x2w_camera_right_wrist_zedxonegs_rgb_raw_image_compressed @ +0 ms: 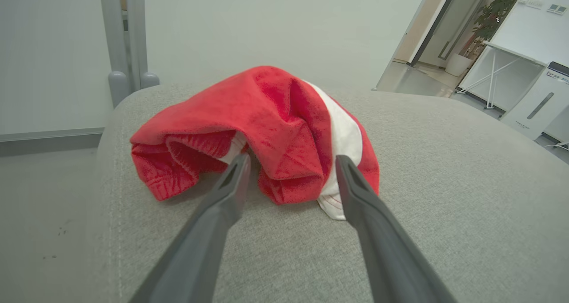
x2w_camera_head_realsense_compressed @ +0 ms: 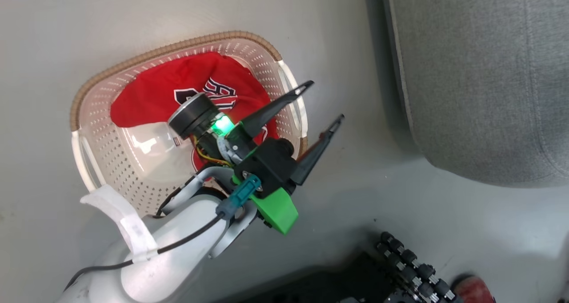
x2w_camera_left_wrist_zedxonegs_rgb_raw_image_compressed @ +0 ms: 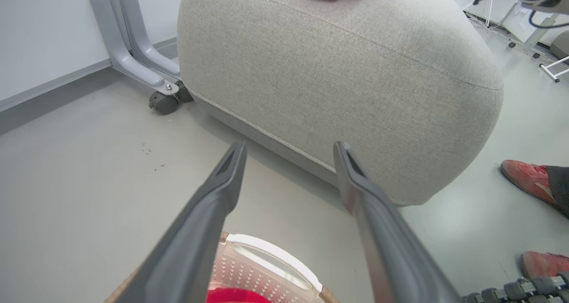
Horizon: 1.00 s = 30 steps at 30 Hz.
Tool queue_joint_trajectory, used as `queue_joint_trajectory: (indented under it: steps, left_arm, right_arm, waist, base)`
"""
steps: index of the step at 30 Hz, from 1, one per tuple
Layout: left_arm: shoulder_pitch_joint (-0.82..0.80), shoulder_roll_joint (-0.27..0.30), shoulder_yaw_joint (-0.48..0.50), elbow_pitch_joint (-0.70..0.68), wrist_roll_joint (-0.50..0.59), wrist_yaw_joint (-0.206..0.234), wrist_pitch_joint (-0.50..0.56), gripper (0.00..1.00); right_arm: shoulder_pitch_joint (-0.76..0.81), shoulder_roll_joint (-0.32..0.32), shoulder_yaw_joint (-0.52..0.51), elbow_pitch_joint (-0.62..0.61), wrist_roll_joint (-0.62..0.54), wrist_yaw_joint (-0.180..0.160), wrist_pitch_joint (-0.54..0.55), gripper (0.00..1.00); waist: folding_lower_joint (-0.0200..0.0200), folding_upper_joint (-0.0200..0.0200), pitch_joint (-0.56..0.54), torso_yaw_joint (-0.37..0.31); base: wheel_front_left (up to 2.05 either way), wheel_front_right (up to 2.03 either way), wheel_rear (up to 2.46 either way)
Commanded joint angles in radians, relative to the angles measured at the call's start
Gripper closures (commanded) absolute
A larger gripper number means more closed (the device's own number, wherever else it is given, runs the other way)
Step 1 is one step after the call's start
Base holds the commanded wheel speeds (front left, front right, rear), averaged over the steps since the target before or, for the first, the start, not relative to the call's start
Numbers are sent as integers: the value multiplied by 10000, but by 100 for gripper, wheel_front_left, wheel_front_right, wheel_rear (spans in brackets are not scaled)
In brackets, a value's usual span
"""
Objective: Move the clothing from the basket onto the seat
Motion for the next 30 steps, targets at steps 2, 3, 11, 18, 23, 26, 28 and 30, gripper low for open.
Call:
queue_joint_trajectory:
  steps: [2,3,11,18,23,26,28,30]
  left_arm:
    - [304,-107,109,390,-226,153,-431,0]
    - [425,-186,169,612,-314,201,-644,0]
    - [1436,-894,837,2305,-1425,477,-2394,0]
    - [2417,-1459,1944,3031,-1877,576,-2758,0]
    - [3813,-1686,3391,2716,-1462,524,-2748,0]
    - [4682,-1803,4353,2451,-1112,441,-2752,0]
    - [5259,-1878,4981,2244,-831,388,-2751,0]
    - [5875,-2019,5683,1991,-557,279,-2751,0]
  right_arm:
    - [646,150,267,-95,36,-18,-47,0]
    - [883,202,436,-142,44,-18,-45,0]
    - [2354,563,2056,-23,-121,-18,-47,0]
    - [3230,658,3558,291,-140,-18,-47,0]
    - [3967,748,4138,185,124,-18,-47,0]
    - [4441,743,4512,63,415,-18,-47,0]
    - [4712,746,4784,-36,504,-18,-47,0]
    - [4999,745,5077,-165,480,-18,-47,0]
  waist:
    - [-1,0,-1044,293]
    - [-1,0,-1268,387]
    - [-1,0,-3040,1308]
    - [-1,0,-4547,2141]
    - [-1,0,-5672,2654]
    - [-1,0,-6294,2872]
    - [-1,0,-6652,2953]
    - [-1,0,-7021,3008]
  base:
    - [0,0,0]
    - [0,0,0]
    - [0,0,0]
    - [0,0,0]
    - [0,0,0]
    - [0,0,0]
    - [0,0,0]
    - [0,0,0]
